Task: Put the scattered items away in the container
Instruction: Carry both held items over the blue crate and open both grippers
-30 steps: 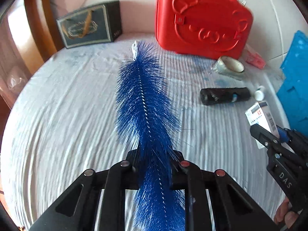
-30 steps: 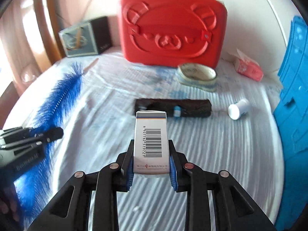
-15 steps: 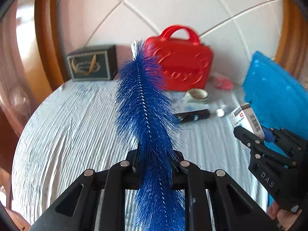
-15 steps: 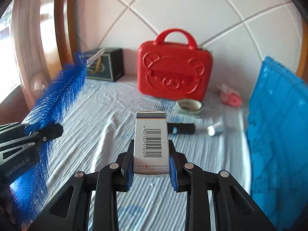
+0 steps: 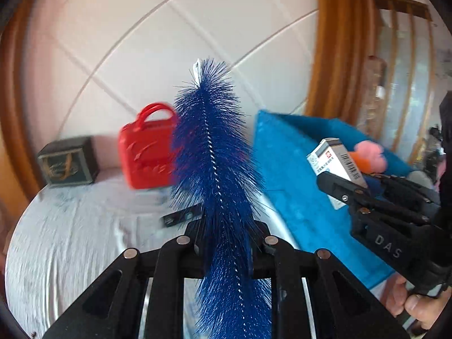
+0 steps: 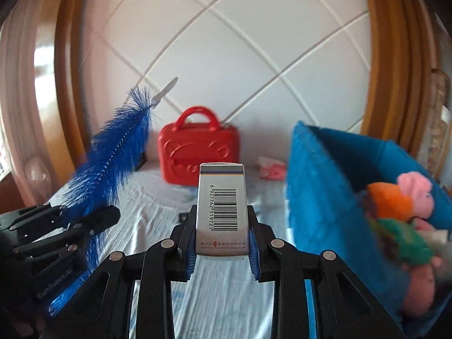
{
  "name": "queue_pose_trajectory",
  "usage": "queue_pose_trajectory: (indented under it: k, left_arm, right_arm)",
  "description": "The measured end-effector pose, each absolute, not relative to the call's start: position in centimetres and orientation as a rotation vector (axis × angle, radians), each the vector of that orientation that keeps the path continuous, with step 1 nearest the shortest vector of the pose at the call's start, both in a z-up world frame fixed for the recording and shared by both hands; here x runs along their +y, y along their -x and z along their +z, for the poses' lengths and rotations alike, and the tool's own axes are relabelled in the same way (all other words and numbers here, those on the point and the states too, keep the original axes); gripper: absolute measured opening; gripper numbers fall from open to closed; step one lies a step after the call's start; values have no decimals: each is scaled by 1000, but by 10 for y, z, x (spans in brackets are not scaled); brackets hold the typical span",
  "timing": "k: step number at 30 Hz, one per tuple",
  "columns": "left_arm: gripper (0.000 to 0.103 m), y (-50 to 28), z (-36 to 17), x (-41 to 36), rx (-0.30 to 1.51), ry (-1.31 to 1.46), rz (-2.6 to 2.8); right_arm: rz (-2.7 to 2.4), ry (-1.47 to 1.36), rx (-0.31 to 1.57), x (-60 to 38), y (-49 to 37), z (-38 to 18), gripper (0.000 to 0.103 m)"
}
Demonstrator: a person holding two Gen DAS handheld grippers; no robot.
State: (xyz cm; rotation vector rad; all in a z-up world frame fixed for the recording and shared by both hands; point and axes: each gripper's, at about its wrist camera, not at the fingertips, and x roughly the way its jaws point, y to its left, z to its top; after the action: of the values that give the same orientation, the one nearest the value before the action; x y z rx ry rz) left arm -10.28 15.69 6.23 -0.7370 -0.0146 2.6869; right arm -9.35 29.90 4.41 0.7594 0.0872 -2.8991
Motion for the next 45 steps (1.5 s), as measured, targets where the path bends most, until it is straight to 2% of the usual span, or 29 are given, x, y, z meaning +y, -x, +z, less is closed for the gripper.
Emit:
queue_pose_trajectory:
  k: [6,12,18,22,25,30,32,33,36,38,42,44,45]
  left_arm:
    - [18,95,102,255,-17,623,2554]
    - [18,99,114,376,-7,611,2495]
    - [18,129,99,474,86,828,2463]
    - [21,144,77,509,149,1023,2435]
    - [28,150,62,523,192,1134,2417]
    - [47,140,59,526,227,1130,2480]
    - [66,136,65,518,225,1094,2528]
    - [68,136,67,514,223,1079,2548]
    - [69,128,77,502,205,1029,2591]
    - [71,125,81,496,191,997,2612]
    - [74,107,89,486,189,918,2663]
    - [74,99,92,482,183,893,2681]
    - [74,95,93,480,174,882,2686]
  right_arm:
    - [-3058,-714,37,402,76,71,29]
    - [-3123,-762,31,521,75,67,29]
    - [-3103,-848,30,601,72,50,29]
    - [-3048,-914,19,625,74,34,29]
    - [-3006,-976,13,634,77,17,29]
    - [-2969,-1019,28,641,80,6,29]
    - [-2968,-1029,30,641,83,5,29]
    - [-2971,-1036,27,642,84,4,29]
    - [-2962,-1049,30,645,86,1,44]
    - [-2963,-1043,44,645,84,1,60]
    - [-2967,-1006,39,646,75,3,86]
    - [-2969,-988,52,647,69,5,103]
    - [-2976,-978,59,648,66,6,103]
